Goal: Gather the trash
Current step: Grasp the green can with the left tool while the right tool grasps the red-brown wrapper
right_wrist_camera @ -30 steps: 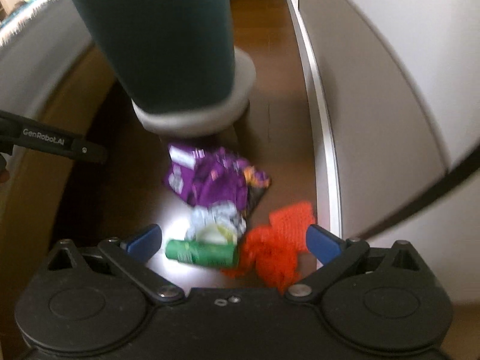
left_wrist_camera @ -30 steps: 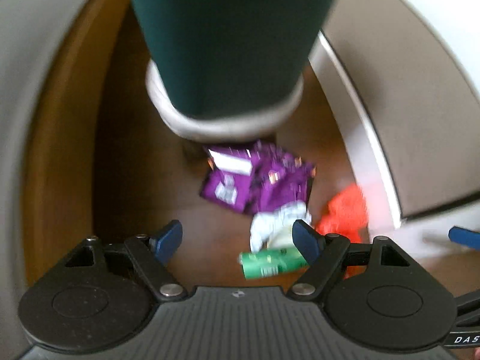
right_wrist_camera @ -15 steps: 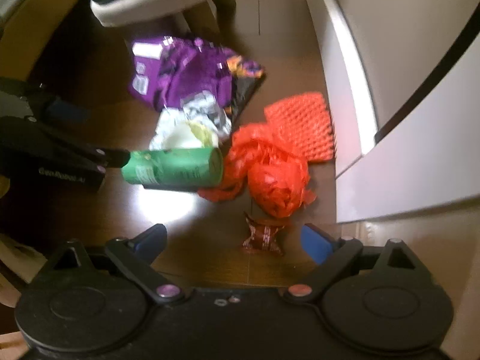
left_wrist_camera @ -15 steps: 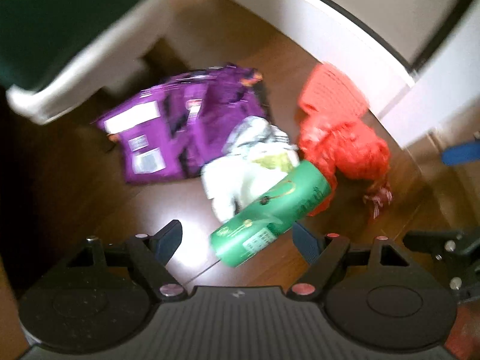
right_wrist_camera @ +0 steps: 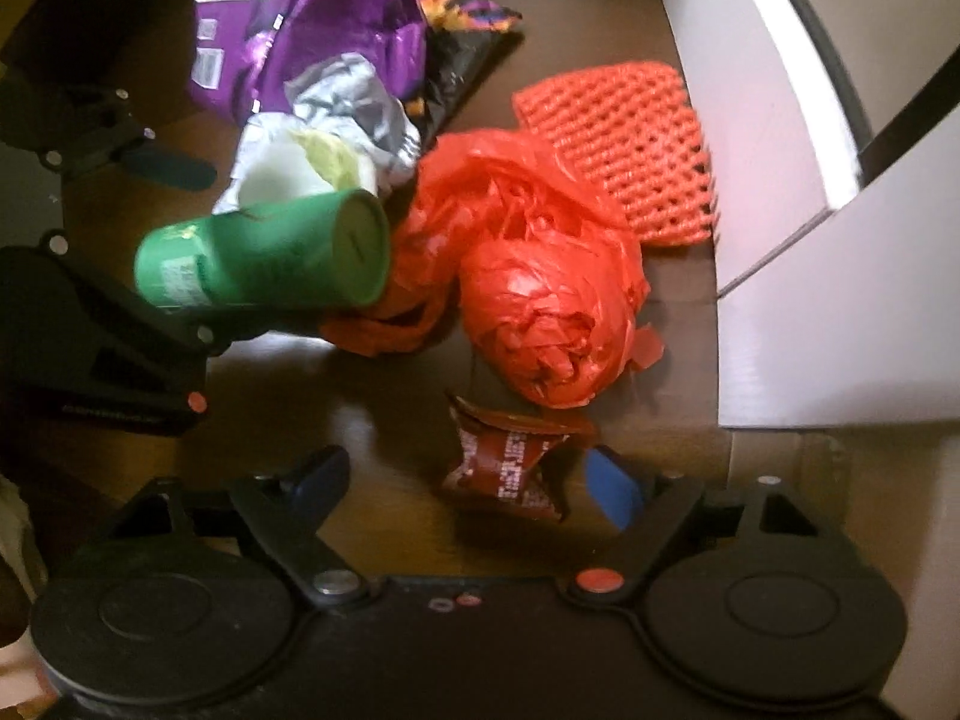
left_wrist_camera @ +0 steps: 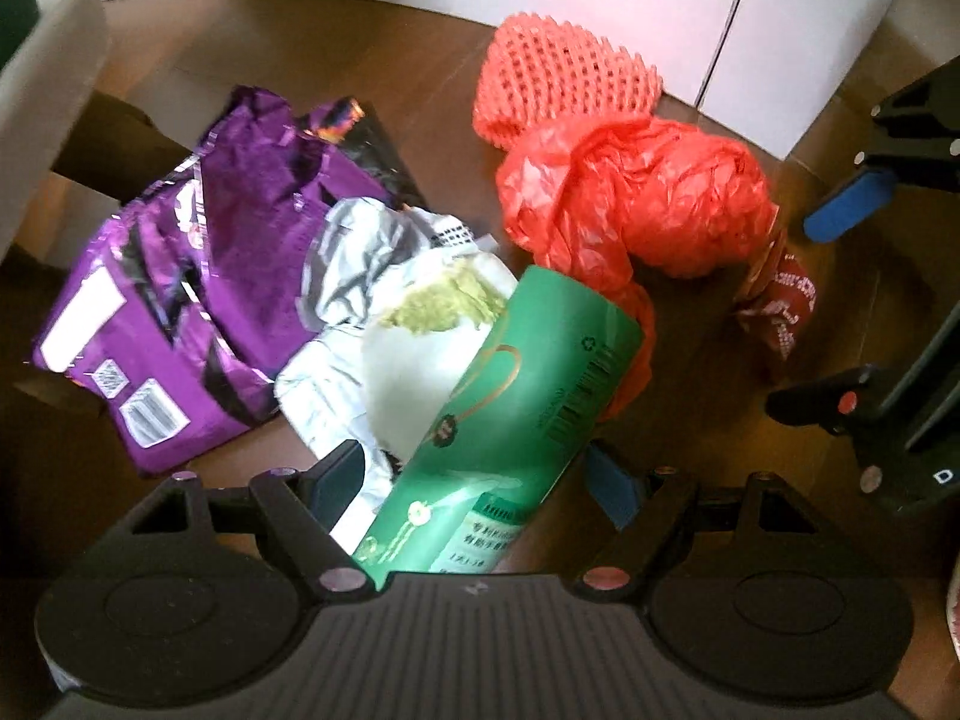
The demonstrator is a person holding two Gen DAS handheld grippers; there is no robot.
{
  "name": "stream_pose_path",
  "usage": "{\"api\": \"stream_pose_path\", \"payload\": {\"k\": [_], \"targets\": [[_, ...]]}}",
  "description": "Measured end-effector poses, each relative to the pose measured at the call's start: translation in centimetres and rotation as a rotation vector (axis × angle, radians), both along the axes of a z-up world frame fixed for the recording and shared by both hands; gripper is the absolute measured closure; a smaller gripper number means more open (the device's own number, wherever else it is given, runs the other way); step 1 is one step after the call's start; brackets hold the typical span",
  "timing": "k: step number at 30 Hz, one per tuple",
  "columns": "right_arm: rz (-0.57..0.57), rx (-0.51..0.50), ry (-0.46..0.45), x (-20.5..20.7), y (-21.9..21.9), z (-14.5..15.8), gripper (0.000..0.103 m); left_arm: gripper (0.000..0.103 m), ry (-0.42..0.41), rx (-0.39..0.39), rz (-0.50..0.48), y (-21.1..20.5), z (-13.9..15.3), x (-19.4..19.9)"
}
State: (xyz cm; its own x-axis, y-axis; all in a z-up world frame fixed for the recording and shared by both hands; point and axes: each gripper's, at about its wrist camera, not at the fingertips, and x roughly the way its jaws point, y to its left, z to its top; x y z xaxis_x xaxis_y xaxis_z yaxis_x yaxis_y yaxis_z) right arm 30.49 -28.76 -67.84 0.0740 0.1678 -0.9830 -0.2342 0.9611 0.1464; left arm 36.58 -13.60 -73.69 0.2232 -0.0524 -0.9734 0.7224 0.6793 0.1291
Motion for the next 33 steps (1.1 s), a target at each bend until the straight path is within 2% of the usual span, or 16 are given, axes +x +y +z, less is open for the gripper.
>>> {"api": "stream_pose_path", "payload": {"k": [7, 13, 16, 22, 27, 33], "targets": [[-0.014, 0.004, 0.006, 0.3, -0.1, -1.7, 0.027, 0.025, -0.004, -0.002, 0.029, -0.4, -1.0, 0.3], [-0.044, -0.005, 0.006, 0.4, -0.6, -2.2, 0.05, 0.039, 0.008, -0.011, 0.077, 0.4, 0.0, 0.4], [-0.048, -0.019, 0.011, 0.4, -0.7, -2.4, 0.067, 0.043, 0.007, -0.004, 0.085, 0.6, 0.2, 0.0], [-0.042, -0.03, -0.019, -0.5, -0.6, -1.5, 0.072, 0.049, 0.005, -0.018, 0.146, 1.0, 1.2, -0.9], [-0.054, -0.026, -0.026, -1.9, -0.5, 1.0, 0.073, 0.051, 0.026, -0.065, 0.29, 2.6, 2.9, -1.3], [-0.057, 0.034, -0.035, -1.9, 0.4, 4.7, 0.073, 0.054, 0.066, -0.15, 0.484, 5.9, 5.5, -1.0]]}}
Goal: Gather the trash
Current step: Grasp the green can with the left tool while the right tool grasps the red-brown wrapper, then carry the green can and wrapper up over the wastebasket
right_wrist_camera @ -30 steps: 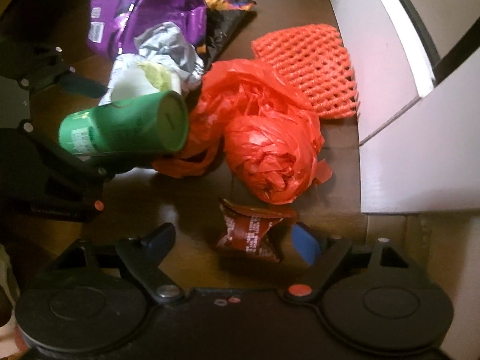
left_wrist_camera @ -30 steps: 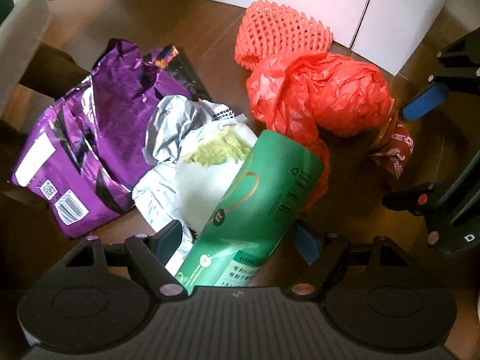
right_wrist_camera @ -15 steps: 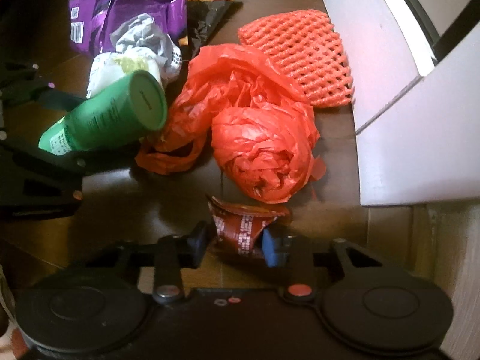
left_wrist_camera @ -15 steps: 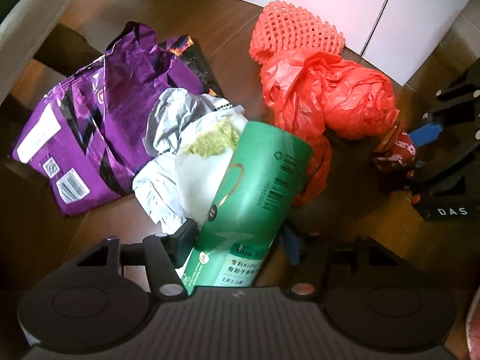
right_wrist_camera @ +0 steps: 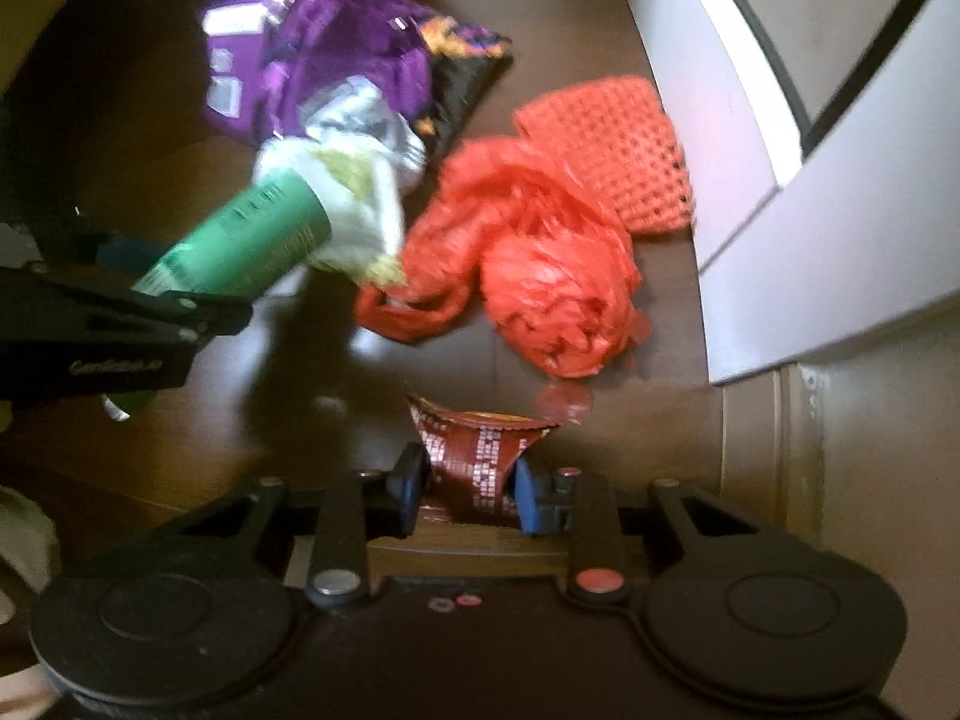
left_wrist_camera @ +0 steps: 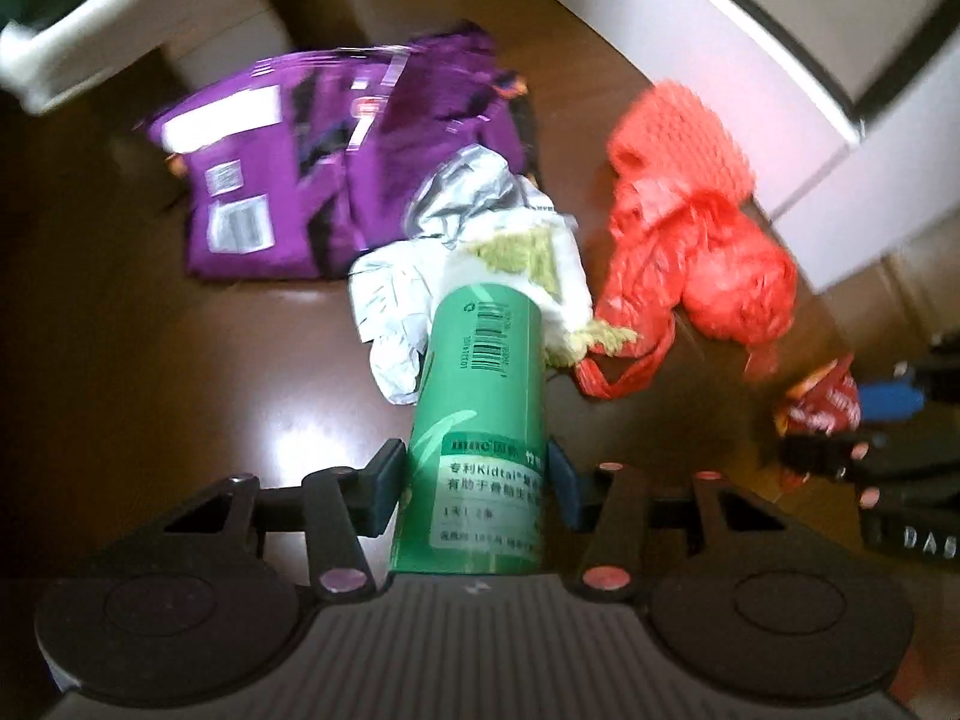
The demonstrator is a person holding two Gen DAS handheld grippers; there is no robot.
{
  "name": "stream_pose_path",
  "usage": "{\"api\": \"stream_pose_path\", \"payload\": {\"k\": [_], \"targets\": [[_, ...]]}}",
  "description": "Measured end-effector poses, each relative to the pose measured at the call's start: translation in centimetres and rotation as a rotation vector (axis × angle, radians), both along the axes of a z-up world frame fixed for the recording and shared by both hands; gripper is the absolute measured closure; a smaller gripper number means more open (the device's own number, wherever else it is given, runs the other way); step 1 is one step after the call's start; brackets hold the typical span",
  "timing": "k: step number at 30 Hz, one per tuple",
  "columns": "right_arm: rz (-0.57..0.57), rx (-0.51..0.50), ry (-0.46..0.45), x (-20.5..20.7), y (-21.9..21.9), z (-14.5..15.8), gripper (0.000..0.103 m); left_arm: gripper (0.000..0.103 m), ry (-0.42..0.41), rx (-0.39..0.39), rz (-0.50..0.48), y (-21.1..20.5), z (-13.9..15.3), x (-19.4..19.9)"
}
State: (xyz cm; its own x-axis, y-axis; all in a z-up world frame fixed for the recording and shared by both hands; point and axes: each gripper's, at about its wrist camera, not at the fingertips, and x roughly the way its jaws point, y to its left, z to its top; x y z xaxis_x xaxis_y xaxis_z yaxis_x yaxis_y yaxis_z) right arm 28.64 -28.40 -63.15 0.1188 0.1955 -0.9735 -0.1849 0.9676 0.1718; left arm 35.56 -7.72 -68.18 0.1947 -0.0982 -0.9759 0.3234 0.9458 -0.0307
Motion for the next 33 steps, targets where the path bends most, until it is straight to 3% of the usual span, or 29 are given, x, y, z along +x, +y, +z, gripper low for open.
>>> {"api": "stream_pose_path", "payload": {"k": [7, 14, 27, 33], "targets": [[0.035, 0.058, -0.046, 2.1, 2.2, 3.1, 0.073, 0.055, 0.055, -0.073, 0.189, 3.0, 0.6, 1.1], [0.031, 0.098, -0.154, 4.4, 3.5, 8.3, 0.074, 0.055, -0.028, -0.164, 0.365, 5.8, 6.8, 1.0], [0.163, 0.205, -0.584, 11.0, 4.9, 27.1, 0.074, 0.055, -0.408, -0.268, 0.391, 7.6, 25.5, 4.1], [0.182, 0.246, -0.759, 14.8, 5.0, 33.6, 0.074, 0.055, -0.578, -0.347, 0.371, 8.9, 33.6, 6.9]]}}
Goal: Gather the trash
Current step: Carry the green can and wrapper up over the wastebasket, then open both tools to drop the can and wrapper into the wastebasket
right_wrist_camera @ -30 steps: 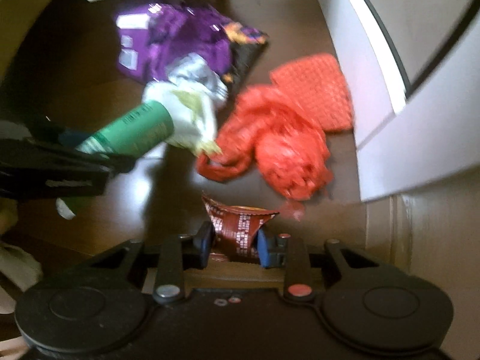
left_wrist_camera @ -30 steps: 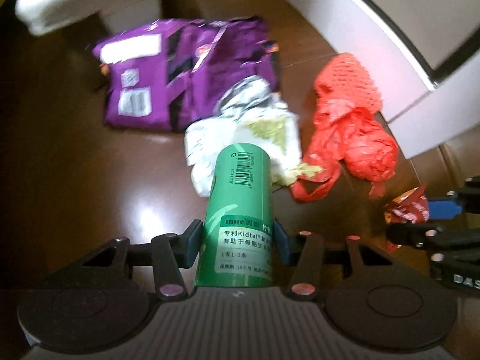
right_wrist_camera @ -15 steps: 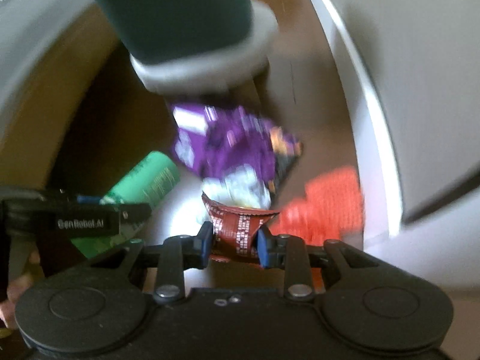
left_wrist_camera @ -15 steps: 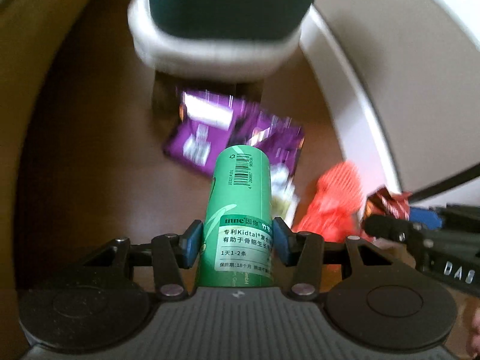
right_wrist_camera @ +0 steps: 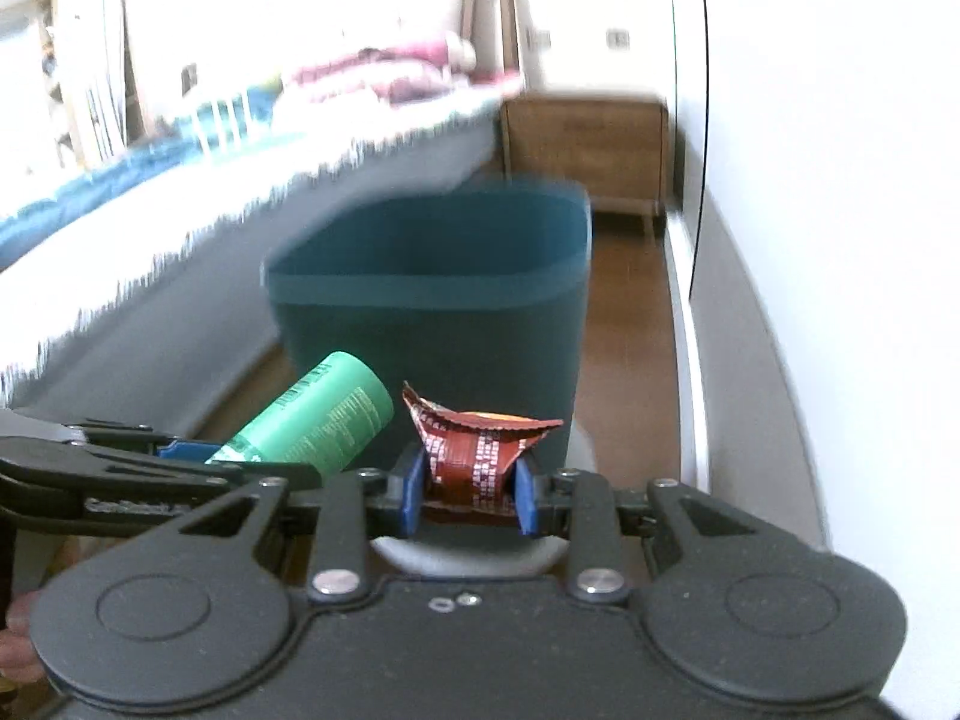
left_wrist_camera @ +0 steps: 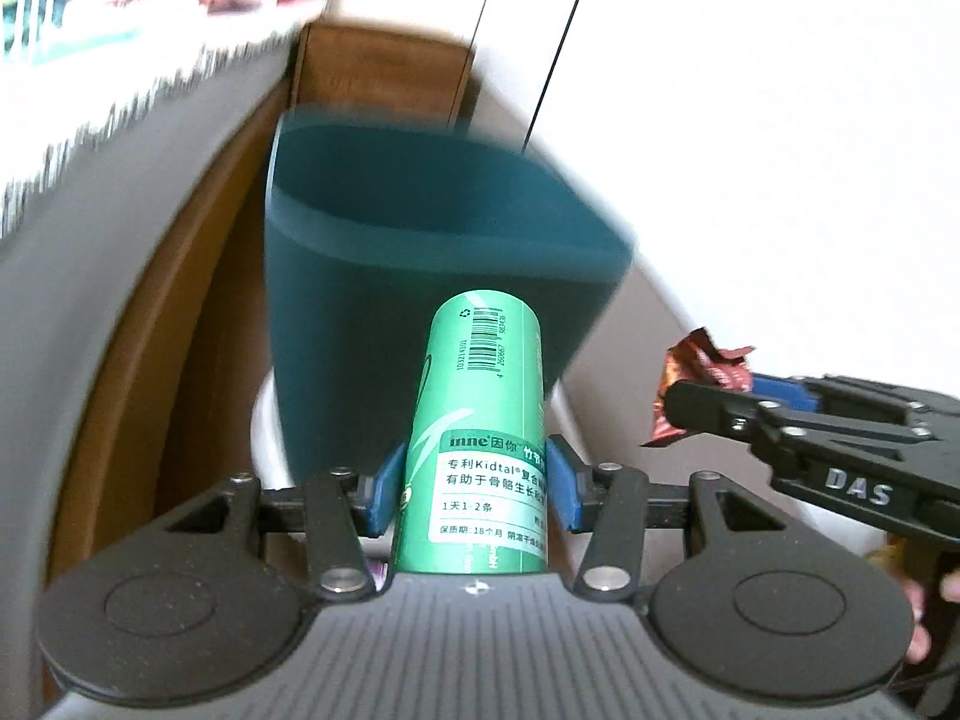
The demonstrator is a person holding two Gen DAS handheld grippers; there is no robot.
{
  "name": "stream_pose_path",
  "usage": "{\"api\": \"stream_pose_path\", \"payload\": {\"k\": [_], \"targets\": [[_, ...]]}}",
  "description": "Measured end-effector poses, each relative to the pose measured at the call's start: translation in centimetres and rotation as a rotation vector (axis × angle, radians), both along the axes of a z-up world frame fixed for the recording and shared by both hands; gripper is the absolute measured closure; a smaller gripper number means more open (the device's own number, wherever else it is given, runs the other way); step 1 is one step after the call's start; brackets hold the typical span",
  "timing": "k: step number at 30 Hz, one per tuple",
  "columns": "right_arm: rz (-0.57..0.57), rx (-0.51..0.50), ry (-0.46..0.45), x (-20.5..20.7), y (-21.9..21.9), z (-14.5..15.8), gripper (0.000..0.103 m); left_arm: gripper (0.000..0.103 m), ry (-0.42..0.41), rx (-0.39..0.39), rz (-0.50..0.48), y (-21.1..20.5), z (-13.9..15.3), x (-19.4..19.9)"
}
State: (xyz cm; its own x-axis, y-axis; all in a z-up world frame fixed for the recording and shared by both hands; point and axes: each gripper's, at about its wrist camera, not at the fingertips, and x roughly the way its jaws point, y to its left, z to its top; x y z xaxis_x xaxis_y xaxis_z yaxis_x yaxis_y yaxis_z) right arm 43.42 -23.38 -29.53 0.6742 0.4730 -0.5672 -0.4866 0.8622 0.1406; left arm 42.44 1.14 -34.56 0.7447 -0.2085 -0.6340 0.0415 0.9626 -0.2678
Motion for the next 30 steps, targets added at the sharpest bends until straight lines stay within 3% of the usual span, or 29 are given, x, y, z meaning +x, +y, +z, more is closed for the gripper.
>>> {"api": "stream_pose_path", "payload": {"k": [6, 11, 18, 21, 25, 30], "targets": [[-0.008, 0.058, -0.106, 3.6, 0.1, 3.8, 0.074, 0.055, -0.083, -0.051, -0.055, -0.3, 4.5, 2.3], [0.017, 0.106, -0.148, 6.3, 0.2, 5.6, 0.074, 0.057, -0.144, -0.079, -0.026, 0.0, 7.1, 4.1], [0.096, -0.006, -0.091, 11.9, 4.5, 3.6, 0.074, 0.059, -0.137, -0.032, 0.054, 0.9, 7.8, 9.9], [0.103, -0.055, -0.089, 12.4, 5.6, 2.9, 0.074, 0.059, -0.156, -0.04, 0.089, 1.4, 9.0, 11.7], [0.135, -0.077, -0.049, 13.0, 6.6, 2.4, 0.074, 0.059, -0.181, 0.013, 0.122, 1.4, 10.2, 14.3], [0.15, -0.143, -0.001, 13.3, 7.7, 0.9, 0.074, 0.059, -0.082, 0.135, 0.116, 0.1, 7.5, 16.7]]}}
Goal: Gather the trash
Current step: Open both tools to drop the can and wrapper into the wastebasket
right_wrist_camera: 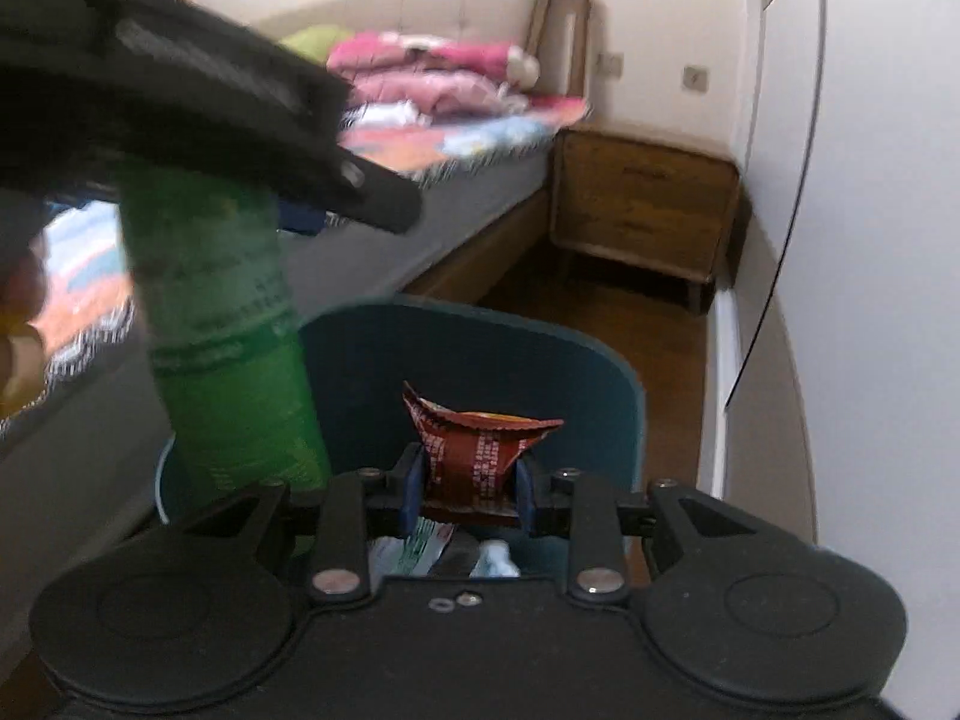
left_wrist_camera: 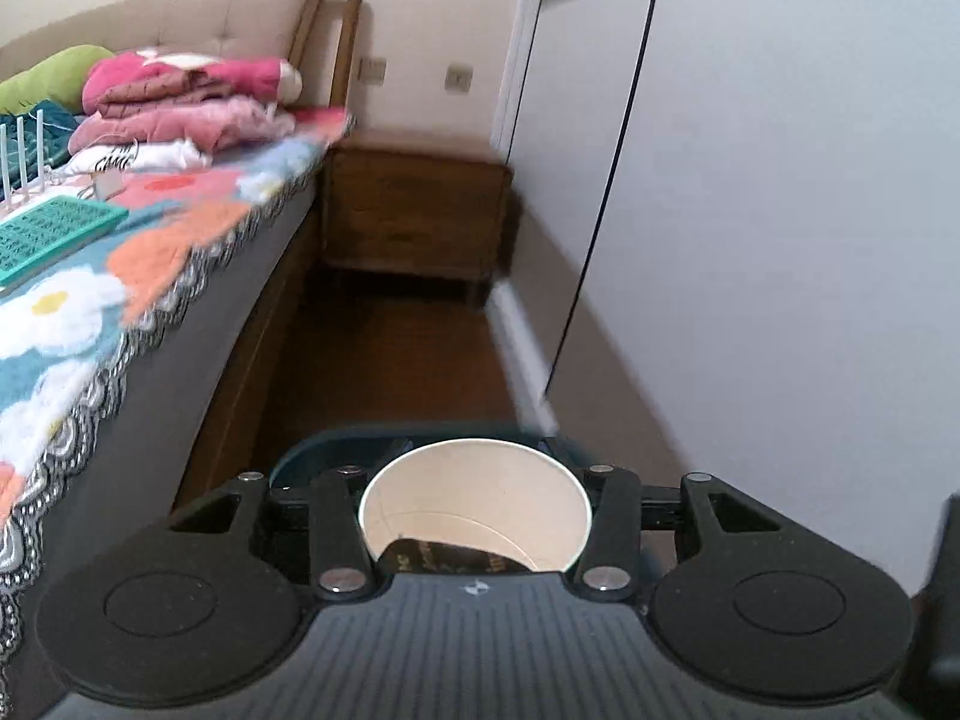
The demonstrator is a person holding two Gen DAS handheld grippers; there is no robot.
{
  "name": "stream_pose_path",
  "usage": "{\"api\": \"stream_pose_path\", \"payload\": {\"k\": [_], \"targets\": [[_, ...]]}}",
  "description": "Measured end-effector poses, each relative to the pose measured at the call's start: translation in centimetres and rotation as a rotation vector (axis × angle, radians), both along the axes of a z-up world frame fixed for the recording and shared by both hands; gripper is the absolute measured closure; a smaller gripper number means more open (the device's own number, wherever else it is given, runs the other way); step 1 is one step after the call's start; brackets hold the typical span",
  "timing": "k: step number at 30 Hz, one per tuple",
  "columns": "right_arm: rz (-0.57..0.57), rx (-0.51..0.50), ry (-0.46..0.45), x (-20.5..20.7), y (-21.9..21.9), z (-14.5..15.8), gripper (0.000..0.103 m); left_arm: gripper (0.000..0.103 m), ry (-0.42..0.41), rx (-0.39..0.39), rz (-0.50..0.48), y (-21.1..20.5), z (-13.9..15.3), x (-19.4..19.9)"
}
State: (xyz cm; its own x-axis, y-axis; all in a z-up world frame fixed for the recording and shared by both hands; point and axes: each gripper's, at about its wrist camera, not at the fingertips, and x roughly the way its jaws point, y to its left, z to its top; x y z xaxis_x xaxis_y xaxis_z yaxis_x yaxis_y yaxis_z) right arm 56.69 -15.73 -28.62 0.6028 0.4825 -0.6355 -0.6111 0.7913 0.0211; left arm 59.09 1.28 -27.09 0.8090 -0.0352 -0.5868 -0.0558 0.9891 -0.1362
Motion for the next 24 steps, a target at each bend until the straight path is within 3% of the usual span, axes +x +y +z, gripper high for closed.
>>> {"api": "stream_pose_path", "payload": {"k": [7, 13, 17, 24], "targets": [[0.036, -0.124, 0.046, -0.7, 1.3, -2.0, 0.072, 0.059, 0.156, 0.118, -0.022, -2.2, -5.5, 0.2], [0.023, -0.098, 0.059, -1.1, 0.8, -2.0, 0.06, 0.058, 0.246, 0.11, -0.022, -2.6, -8.2, -0.1], [0.019, -0.066, 0.053, -1.4, 0.0, -2.1, 0.043, 0.058, 0.247, 0.098, -0.026, -2.7, -8.6, -0.9], [-0.025, -0.017, 0.021, -2.9, -1.4, -1.0, 0.039, 0.037, 0.195, 0.082, -0.024, -2.5, -7.6, -2.1]]}}
